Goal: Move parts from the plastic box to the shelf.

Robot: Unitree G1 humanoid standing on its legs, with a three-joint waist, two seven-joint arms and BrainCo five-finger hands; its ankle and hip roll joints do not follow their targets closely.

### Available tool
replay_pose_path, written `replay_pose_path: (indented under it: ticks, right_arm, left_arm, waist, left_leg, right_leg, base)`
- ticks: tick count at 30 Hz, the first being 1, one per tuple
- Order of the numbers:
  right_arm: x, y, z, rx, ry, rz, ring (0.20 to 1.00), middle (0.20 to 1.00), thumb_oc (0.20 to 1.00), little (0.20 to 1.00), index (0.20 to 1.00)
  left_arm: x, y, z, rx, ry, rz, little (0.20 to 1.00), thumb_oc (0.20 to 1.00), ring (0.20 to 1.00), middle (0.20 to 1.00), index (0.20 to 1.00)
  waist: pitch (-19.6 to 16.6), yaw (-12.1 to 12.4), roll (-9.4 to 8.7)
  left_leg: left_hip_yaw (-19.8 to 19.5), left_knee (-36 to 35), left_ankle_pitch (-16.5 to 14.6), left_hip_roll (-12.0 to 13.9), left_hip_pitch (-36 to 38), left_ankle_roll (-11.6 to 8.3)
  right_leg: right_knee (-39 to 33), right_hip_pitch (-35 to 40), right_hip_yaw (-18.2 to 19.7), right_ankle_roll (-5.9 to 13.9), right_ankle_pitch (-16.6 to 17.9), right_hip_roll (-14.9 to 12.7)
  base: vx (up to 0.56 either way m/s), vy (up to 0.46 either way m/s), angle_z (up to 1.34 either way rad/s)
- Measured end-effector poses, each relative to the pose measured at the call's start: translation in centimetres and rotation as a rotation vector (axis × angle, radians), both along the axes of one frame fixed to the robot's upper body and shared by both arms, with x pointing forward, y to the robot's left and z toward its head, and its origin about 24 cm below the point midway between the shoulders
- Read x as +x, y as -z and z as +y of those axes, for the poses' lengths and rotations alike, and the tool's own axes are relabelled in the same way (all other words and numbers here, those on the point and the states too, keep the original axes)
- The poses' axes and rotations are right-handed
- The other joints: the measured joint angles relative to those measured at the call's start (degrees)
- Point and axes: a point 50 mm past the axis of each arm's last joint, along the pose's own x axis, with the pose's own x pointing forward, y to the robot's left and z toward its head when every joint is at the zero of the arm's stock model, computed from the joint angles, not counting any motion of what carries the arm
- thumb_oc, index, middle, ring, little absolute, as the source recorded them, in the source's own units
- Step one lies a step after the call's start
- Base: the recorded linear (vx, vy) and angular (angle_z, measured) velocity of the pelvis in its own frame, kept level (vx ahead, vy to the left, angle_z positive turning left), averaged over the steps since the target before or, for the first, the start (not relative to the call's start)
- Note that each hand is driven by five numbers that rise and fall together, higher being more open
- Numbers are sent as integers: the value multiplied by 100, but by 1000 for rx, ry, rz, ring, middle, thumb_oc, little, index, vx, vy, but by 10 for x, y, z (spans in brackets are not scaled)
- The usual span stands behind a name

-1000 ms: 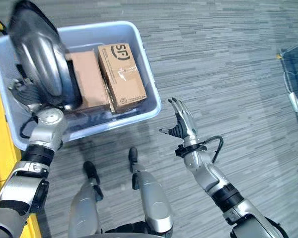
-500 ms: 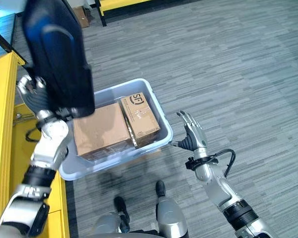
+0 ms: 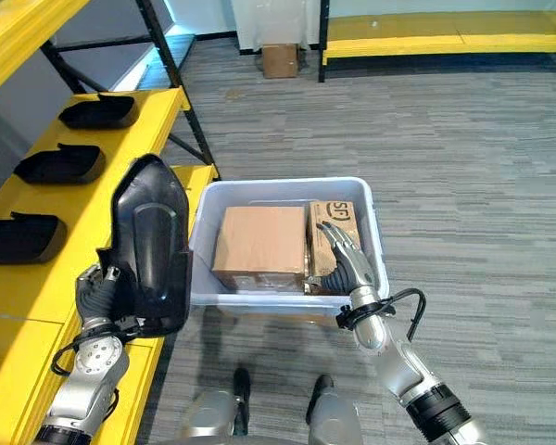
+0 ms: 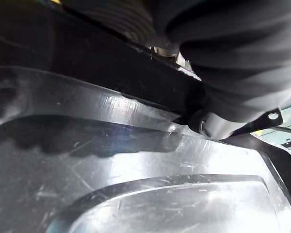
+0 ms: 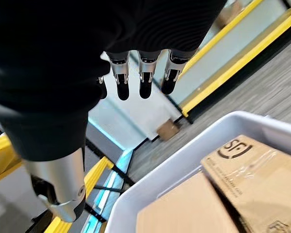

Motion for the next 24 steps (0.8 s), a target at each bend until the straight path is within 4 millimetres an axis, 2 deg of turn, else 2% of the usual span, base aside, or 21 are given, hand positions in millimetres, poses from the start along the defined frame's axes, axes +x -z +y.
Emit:
replay_pose_path:
  ticks: [1, 2, 3, 4, 5, 6, 7, 9, 12, 13, 16, 17, 18, 19, 20, 21, 22, 23, 24]
  right_arm:
    - [-2, 1, -2, 19, 24, 2, 1000, 1000, 1000, 1000, 1000]
    - [-7, 6, -7, 26, 53, 19, 1000, 1000, 1000, 1000, 1000]
    - [-10, 9, -6, 35, 52, 29, 1000, 1000, 1000, 1000, 1000]
    - [-10, 6, -6, 61, 63, 7, 1000, 1000, 1000, 1000, 1000]
    - [-8, 1, -10, 57, 76, -27, 1000, 1000, 1000, 1000, 1000]
    - [-7, 7, -5, 102, 91, -6, 1000, 1000, 1000, 1000, 1000]
    - [-8, 11, 1, 138, 83, 16, 1000, 1000, 1000, 1000, 1000]
    - [-5, 9, 10, 213, 80, 17, 1000, 1000, 1000, 1000, 1000]
    - [-4, 5, 17, 231, 41, 14, 1000, 1000, 1000, 1000, 1000]
    - [-5, 5, 19, 241, 36, 14, 1000, 1000, 1000, 1000, 1000]
    - [-5, 2, 25, 254, 15, 8, 1000, 1000, 1000, 1000, 1000]
    - [-5, 1, 28, 268, 11, 5, 1000, 1000, 1000, 1000, 1000]
    - [-5, 1, 29, 279, 12, 7, 1000, 1000, 1000, 1000, 1000]
    - [-6, 2, 30, 283, 11, 11, 1000, 1000, 1000, 1000, 1000]
    - [-6, 2, 30, 282, 10, 14, 1000, 1000, 1000, 1000, 1000]
    - [-6, 2, 30, 282, 10, 14, 1000, 1000, 1000, 1000, 1000]
    - [-7, 3, 28, 283, 16, 15, 1000, 1000, 1000, 1000, 1000]
    - [-10, 6, 25, 286, 34, 23, 1000, 1000, 1000, 1000, 1000]
    - [-12, 8, 21, 282, 44, 27, 1000, 1000, 1000, 1000, 1000]
  left_arm:
    - [9, 1, -6, 1, 33, -1, 200, 200, 200, 200, 200]
    - [20, 2, -15, 5, 82, 6, 200, 200, 200, 200, 200]
    - [24, 1, -19, 13, 110, 1, 200, 200, 200, 200, 200]
    - [26, 2, -22, 28, 127, -10, 200, 200, 200, 200, 200]
    - [30, -2, -30, 31, 156, -31, 200, 200, 200, 200, 200]
    - [33, -5, -29, 52, 167, -36, 200, 200, 200, 200, 200]
    - [35, -7, -30, 83, 183, -44, 200, 200, 200, 200, 200]
    - [33, -10, -34, 102, 209, -57, 200, 200, 200, 200, 200]
    - [25, -14, -28, 114, 200, -75, 200, 200, 200, 200, 200]
    - [22, -12, -23, 115, 196, -61, 200, 200, 200, 200, 200]
    - [21, -12, -17, 146, 215, -42, 200, 200, 200, 200, 200]
    - [21, -13, -15, 188, 238, -32, 200, 200, 200, 200, 200]
    - [21, -13, -14, 202, 252, -23, 200, 200, 200, 200, 200]
    - [21, -12, -16, 211, 277, -13, 200, 200, 200, 200, 200]
    - [22, -12, -17, 227, 305, -7, 200, 200, 200, 200, 200]
    - [22, -12, -17, 230, 312, -5, 200, 200, 200, 200, 200]
    - [23, -12, -18, 229, 327, -3, 200, 200, 200, 200, 200]
    - [28, -14, -22, 233, 351, -8, 200, 200, 200, 200, 200]
    - [32, -17, -26, 238, 377, -20, 200, 200, 200, 200, 200]
  waist:
    - [-5, -80, 6]
    - [-33, -319, -21]
    - [-103, -424, -53]
    - [-266, -350, -189]
    - [-353, -375, -32]
    - [-303, -302, -217]
    - [-320, -261, -283]
    - [-327, -83, -303]
    - [-334, 183, -323]
    - [-374, 201, -361]
    - [-432, 317, -576]
    - [-443, 333, -711]
    - [-461, 287, -744]
    - [-465, 158, -729]
    - [-472, 42, -712]
    - [-470, 27, -706]
    - [-499, -24, -663]
    - [-532, -233, -579]
    - [-544, -283, -579]
  left_leg:
    - [776, 99, -41, 240, -9, -66]
    - [1504, 227, -20, 507, -18, -148]
    - [2123, 517, 54, 750, 11, -256]
    - [2290, 757, 2, 778, 86, -185]
    - [1912, 480, 68, 650, 268, -268]
    - [1876, 495, 138, 443, 232, -106]
    - [1763, 385, 79, 262, 193, -1]
    - [1587, 205, 107, 43, 181, 54]
    - [1319, -92, 152, -285, 130, 119]
    - [1243, -170, 133, -365, 136, 146]
    - [1099, -213, 125, -541, 69, 203]
    - [983, -216, 86, -639, 37, 265]
    - [870, -236, 74, -679, 16, 286]
    - [687, -283, 85, -717, 23, 332]
    - [534, -519, 219, -773, 220, 484]
    - [483, -738, 305, -826, 382, 526]
    - [218, -954, 360, -878, 476, 634]
    - [-112, -988, 408, -844, 379, 678]
    - [-316, -985, 437, -839, 300, 689]
  right_leg:
    - [-108, 229, -534, 19, 42, -148]
    - [-291, 534, -939, 52, 63, -253]
    - [-459, 680, -1322, 94, 114, -290]
    - [-525, 683, -1340, 265, 234, -513]
    - [-426, 545, -1377, 460, 285, -554]
    - [-409, 558, -1356, 524, 362, -760]
    - [-588, 715, -1446, 670, 474, -841]
    - [-994, 939, -1583, 825, 706, -870]
    - [-1441, 1212, -1595, 937, 834, -871]
    - [-1555, 1303, -1593, 968, 821, -871]
    - [-1629, 1420, -1584, 1016, 830, -939]
    - [-1579, 1459, -1587, 1095, 889, -1017]
    - [-1454, 1457, -1531, 1124, 939, -1068]
    - [-1202, 1450, -1370, 1078, 1016, -1128]
    - [-885, 1407, -1101, 1061, 1085, -1194]
    - [-604, 1345, -935, 1067, 1146, -1260]
    - [-152, 1178, -583, 1091, 1153, -1264]
    - [-55, 1067, -93, 1231, 877, -1004]
    - [-130, 957, 359, 1274, 711, -711]
  base:
    - [-345, 95, 220]
    - [-233, 98, 221]
    - [-255, 161, 194]
    - [-130, 257, 126]
    - [-159, 342, 66]
    - [-130, 333, 67]
    - [-76, 274, 56]
    - [-42, 203, 67]
    - [15, 220, 73]
    - [47, 154, 69]
    - [84, 172, 61]
    - [91, 158, 47]
    - [89, 141, 78]
    - [98, 120, 85]
    - [32, 57, 78]
    - [26, 21, 58]
    - [-2, -36, 90]
    - [34, -45, 121]
    - [25, -26, 137]
